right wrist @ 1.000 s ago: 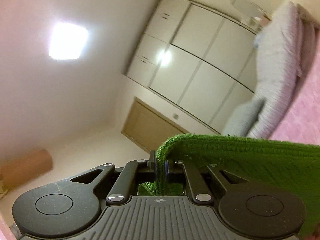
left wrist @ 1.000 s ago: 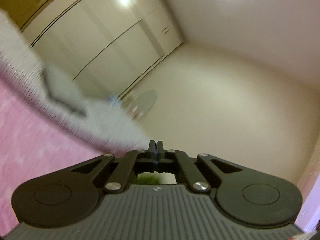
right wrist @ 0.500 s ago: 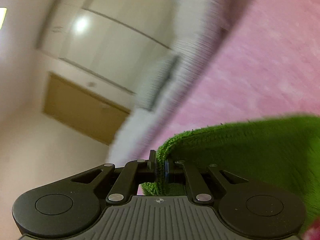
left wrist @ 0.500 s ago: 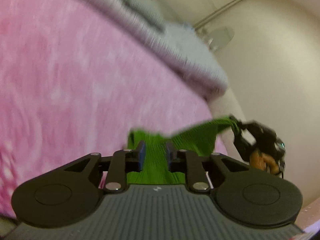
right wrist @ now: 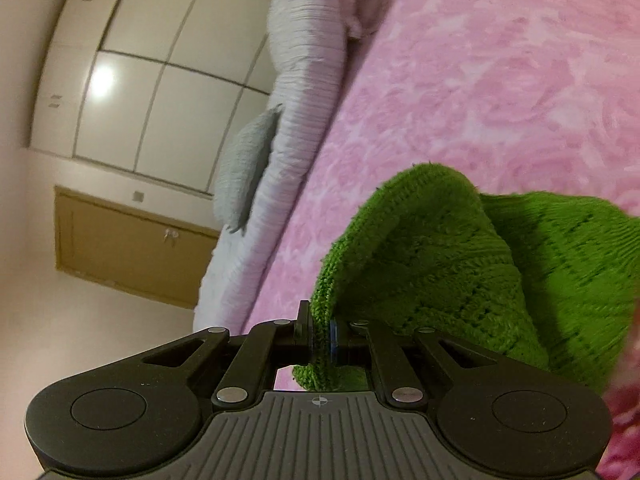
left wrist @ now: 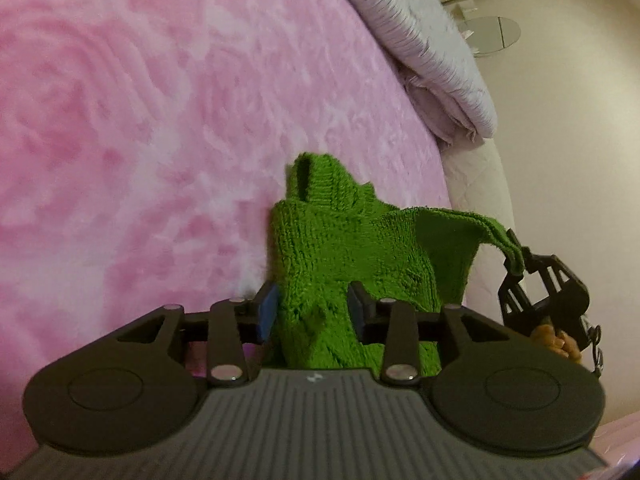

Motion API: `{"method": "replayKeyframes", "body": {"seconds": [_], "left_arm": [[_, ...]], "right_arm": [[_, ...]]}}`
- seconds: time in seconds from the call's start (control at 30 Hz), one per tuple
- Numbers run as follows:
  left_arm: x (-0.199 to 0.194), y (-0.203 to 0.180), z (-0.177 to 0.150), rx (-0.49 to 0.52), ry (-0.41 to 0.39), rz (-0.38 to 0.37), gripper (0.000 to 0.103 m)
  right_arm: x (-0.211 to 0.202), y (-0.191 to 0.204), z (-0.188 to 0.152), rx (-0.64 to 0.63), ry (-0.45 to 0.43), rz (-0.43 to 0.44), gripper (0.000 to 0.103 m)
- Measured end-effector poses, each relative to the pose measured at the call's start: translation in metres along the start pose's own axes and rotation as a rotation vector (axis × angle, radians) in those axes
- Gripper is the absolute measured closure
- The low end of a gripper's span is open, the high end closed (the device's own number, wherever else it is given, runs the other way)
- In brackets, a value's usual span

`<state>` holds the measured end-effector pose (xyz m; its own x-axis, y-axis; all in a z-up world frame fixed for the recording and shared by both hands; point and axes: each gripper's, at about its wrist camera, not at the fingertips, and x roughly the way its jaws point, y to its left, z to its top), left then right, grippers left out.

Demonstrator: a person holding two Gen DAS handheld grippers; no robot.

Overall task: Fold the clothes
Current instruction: 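Hold the sweater up with both grippers and shake it out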

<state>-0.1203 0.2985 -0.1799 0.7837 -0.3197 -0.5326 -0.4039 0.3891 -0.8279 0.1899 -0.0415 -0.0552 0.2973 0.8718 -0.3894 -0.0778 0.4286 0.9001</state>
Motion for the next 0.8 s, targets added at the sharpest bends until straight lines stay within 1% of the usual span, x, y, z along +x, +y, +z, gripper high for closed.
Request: {"method": "replayKeyframes", "body": {"seconds": [0.07,0.1,0.13,0.2,0.27,0.33,0.43,0.57,0.6,0.7,0.8], "left_arm": [[0.01,0.004,0.001,-0.025,0.014,-0.013,0.07],[0.013,0.004,0.001,-0.025,0.014,-0.015,0.072],[0.017,0.003,0.001,-0.021,0.013,-0.015,0.078],[0.012,-0.007,0.001,0.027,-0.002,-0.002,0.092],[0.001,-0.02,0.001,0.084,-0.027,0.004,0.095],[-0.018,-0.038,0.003,0.143,-0.073,-0.015,0.096],[-0.062,-0.074,0.015,0.256,-0.177,-0.042,0.096],[-0.131,-0.123,0.051,0.413,-0.358,-0.046,0.096],[-0.144,-0.135,0.064,0.449,-0.391,-0.04,0.096],[-0.162,-0.173,0.113,0.565,-0.475,0.033,0.096],[-0.177,-0.22,0.152,0.687,-0.586,0.06,0.096]], "right_arm": [[0.004,-0.011,0.006,0.037,0.007,-0.005,0.096],[0.005,-0.015,0.007,0.053,0.013,-0.005,0.096],[0.005,-0.018,0.008,0.069,0.02,-0.005,0.096],[0.006,-0.024,0.009,0.101,0.032,-0.003,0.096],[0.006,-0.025,0.01,0.105,0.035,-0.002,0.096],[0.001,-0.016,0.01,0.068,0.034,0.002,0.096],[-0.012,0.013,0.012,-0.01,0.028,0.042,0.096],[-0.024,0.068,0.022,-0.09,0.017,0.161,0.096],[-0.022,0.082,0.027,-0.104,0.015,0.19,0.096],[0.003,0.129,0.047,-0.146,-0.002,0.24,0.096],[0.03,0.181,0.068,-0.188,-0.038,0.293,0.096]]}}
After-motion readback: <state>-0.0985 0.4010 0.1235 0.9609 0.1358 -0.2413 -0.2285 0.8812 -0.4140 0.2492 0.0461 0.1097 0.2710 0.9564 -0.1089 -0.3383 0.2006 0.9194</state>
